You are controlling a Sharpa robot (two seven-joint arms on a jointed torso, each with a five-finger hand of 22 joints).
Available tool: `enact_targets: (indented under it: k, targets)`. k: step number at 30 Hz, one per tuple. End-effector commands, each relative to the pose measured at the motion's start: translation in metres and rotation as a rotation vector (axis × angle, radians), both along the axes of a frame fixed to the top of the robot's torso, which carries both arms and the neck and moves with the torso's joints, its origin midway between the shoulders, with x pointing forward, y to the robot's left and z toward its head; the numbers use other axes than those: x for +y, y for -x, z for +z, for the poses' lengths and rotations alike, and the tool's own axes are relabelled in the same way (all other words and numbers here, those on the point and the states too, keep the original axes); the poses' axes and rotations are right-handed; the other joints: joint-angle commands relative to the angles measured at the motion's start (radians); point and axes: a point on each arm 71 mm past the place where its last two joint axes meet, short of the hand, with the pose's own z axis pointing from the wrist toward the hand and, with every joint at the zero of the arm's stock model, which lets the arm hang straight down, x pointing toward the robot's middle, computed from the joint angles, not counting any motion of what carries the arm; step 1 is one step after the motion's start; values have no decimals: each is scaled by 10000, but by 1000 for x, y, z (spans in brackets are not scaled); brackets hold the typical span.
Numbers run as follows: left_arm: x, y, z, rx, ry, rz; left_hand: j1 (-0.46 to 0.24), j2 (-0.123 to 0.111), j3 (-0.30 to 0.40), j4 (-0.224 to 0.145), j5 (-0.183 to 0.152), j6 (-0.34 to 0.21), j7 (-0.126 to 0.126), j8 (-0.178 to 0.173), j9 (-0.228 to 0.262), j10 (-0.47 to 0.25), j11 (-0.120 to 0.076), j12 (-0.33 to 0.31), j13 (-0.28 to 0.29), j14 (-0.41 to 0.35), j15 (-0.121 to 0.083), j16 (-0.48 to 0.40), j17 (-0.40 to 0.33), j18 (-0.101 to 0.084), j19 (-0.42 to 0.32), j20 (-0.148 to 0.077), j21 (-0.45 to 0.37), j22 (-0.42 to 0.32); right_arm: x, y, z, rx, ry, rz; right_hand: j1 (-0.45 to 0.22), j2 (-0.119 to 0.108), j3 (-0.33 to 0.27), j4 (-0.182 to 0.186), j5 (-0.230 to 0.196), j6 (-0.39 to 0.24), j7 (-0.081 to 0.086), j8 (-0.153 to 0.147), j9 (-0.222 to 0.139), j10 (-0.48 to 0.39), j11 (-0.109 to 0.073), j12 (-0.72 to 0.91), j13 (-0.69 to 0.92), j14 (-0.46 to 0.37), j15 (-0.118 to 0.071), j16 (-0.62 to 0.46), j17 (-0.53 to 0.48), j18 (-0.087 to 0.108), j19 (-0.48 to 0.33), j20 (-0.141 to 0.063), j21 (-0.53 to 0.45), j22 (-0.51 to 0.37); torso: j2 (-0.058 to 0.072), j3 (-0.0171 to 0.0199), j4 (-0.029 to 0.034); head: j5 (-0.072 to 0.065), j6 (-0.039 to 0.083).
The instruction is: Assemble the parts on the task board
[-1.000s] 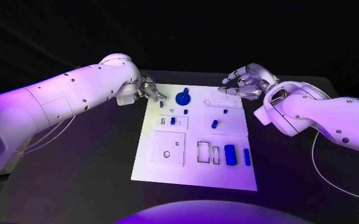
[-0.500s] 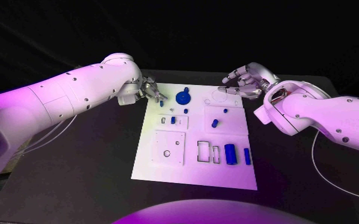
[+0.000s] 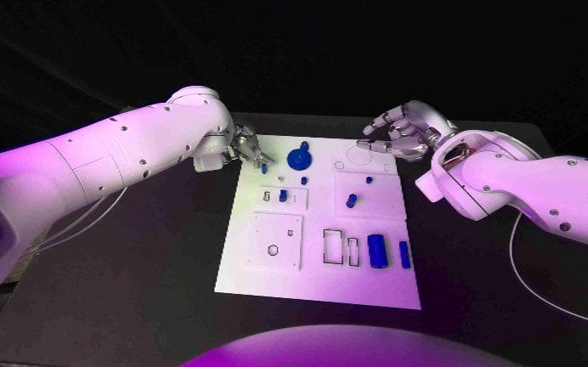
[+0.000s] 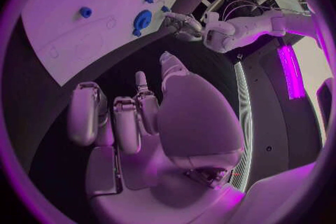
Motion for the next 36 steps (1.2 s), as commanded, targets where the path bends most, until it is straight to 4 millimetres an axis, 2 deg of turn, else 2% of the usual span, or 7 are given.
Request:
enact_targets:
  k: [1,10,15,36]
  targets:
    - [-3,1,0,132,131,-129,126,6,23,-48,-10,64,24,-41,-9,-30,-10,58,4,598,58,45,829,-79,-8,35,25,3,1,0,0,-17,84,147,-56,0,-51,8,27,25,-10,52,9,-48,-19,-38,646,752,-33,-38,1228,184,-80,-1,-34,694,-6,3,-1,9,-10]
    - [-3,1,-1,174,176,-106,346,106,84,-68,-5,98,9,-28,-21,-15,-23,75,23,598,49,46,829,-79,-10,35,27,7,2,0,0,-14,85,156,-56,0,-51,8,27,25,-10,52,9,-48,-19,-38,646,752,-33,-38,1228,184,-80,-1,-34,694,-11,3,2,6,-25]
    - [-3,0,-1,209,191,-84,804,243,281,-148,-9,97,-16,-22,-41,-17,-48,75,17,599,28,47,830,-80,-10,22,35,24,2,0,0,-10,87,158,-56,0,-51,8,27,25,-10,52,9,-48,-19,-38,646,752,-33,-38,1228,184,-80,-1,-34,694,-9,4,-1,6,-29]
    - [-3,0,-5,346,195,-56,989,198,326,-127,-45,126,-15,-2,-52,-11,-49,82,23,599,23,46,828,-83,-11,18,39,35,2,0,0,-38,71,153,-61,30,-53,8,31,25,-13,62,13,-46,-21,-39,645,752,-36,-39,1228,181,-71,-4,-26,702,-11,3,4,27,-52]
